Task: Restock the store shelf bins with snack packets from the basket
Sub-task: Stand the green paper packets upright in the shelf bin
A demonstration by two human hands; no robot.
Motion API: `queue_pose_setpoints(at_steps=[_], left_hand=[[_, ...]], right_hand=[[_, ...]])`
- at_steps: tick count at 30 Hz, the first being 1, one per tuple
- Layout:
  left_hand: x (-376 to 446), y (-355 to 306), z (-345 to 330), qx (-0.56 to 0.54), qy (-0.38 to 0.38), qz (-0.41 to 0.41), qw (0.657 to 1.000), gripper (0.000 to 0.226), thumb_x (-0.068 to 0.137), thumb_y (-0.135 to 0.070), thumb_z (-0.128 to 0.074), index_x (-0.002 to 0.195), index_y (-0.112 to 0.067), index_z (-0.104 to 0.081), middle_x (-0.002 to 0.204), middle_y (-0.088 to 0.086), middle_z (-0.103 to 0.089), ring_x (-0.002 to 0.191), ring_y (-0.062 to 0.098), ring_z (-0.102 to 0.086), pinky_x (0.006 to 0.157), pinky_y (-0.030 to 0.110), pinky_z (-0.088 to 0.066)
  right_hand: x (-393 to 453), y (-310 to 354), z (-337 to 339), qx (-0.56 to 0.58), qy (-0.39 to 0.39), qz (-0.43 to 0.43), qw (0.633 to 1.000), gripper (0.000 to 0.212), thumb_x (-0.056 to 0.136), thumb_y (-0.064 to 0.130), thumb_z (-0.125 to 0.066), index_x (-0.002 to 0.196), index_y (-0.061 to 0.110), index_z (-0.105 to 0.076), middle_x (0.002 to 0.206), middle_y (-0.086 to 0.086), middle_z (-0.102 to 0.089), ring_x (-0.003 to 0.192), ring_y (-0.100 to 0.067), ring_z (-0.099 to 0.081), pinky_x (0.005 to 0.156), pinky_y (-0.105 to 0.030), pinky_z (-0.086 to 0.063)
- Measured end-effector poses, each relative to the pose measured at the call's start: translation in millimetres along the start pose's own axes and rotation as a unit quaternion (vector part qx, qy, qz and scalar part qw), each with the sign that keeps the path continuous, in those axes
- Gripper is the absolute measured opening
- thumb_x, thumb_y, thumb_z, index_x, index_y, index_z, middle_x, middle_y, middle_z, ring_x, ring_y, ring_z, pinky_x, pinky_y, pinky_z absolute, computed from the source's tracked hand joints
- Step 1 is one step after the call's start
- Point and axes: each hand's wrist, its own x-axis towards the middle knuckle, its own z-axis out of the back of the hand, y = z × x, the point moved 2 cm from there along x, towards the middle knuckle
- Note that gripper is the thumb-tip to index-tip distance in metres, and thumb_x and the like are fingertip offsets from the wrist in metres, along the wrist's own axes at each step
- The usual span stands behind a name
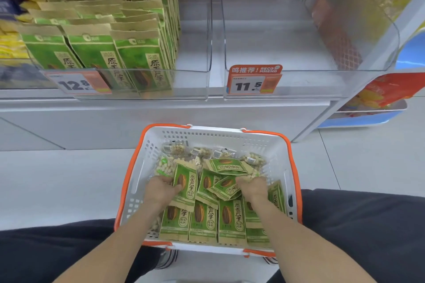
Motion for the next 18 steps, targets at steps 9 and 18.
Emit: queue_pose_setpoints(at_steps=[9, 18], left_hand=[[-28.0, 7.0, 12.8, -0.137, -0.029, 0.029, 0.99, 0.032, 0.08, 0.001, -0.078, 0.109, -0.003, -0.064, 0.102, 0.015, -0.069, 0.083, 0.023, -0.067, 0.065, 0.028, -0.055], [-32.1, 9.1, 7.0, -0.132, 0.05, 0.073, 0.987, 0.043, 0.079, 0.0, -0.079, 0.115, -0.006, -0.058, 0.09, 0.004, -0.066, 0.083, 0.019, -0.067, 0.067, 0.027, -0.055]], right_hand=[[-5.7, 46.1, -22.1, -0.215, -0.005, 0.178, 0.96, 0.089, 0.081, 0.061, -0.068, 0.154, 0.037, -0.022, 0.163, -0.009, -0.013, 0.146, -0.036, -0.027, 0.113, -0.053, -0.037], [7.4, 55.4, -22.3, -0.287, 0.114, 0.164, 0.937, 0.057, 0.099, 0.061, -0.036, 0.147, 0.032, -0.043, 0.161, -0.009, -0.027, 0.149, -0.036, -0.024, 0.12, -0.052, -0.02]])
